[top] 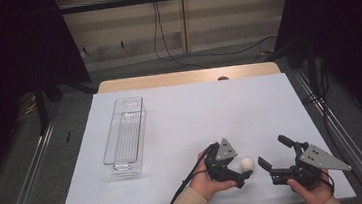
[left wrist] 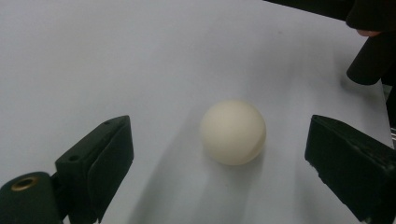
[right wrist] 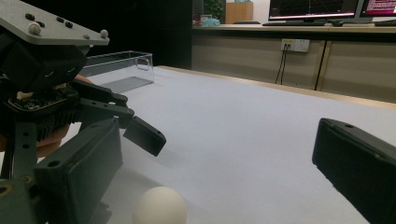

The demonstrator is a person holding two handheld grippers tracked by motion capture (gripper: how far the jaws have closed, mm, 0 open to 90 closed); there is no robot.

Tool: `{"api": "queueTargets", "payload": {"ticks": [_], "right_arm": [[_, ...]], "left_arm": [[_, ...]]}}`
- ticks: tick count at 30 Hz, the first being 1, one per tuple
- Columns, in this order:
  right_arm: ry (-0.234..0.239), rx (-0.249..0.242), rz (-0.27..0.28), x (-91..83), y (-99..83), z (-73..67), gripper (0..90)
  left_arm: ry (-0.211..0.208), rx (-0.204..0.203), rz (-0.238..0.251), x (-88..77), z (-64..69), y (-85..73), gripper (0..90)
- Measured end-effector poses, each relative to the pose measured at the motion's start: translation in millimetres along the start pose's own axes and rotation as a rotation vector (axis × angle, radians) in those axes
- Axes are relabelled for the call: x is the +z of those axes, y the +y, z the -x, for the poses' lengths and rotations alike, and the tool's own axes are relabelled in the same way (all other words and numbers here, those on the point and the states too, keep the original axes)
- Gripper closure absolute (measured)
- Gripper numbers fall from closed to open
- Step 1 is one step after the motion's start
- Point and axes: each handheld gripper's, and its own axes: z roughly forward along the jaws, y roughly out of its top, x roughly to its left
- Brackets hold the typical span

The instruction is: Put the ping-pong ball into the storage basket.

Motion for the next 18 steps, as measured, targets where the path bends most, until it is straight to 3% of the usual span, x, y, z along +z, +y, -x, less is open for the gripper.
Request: {"api": "queueTargets", "payload": {"ticks": [1,9,13,15,18], "right_arm": [[-0.002,0.0,-0.001,0.0,-0.1,0.2,1.2],[0.0,-0.003,0.002,1.0,0.1,0.1,1.2],[-0.003,0.003,0.002,0.5,0.2,0.1,1.2],[-0.003,0.007,0.005,0.2,0.3,0.2,1.2],[-0.001,0.004,0.004,0.0,0.2,0.8,1.2]], "left_arm": [[0.015,0.003,-0.005,0.1,0.8,0.4,9.1],[-0.004,0.025,-0.021,4.9,1.1,4.6,13.4],[-0.005,0.023,-0.029,7.1,1.9,6.0,15.2],[-0.027,0.022,-0.021,8.8,0.7,5.9,16.3],[-0.02,0.012,-0.037,9.6,1.0,6.7,18.8]]}}
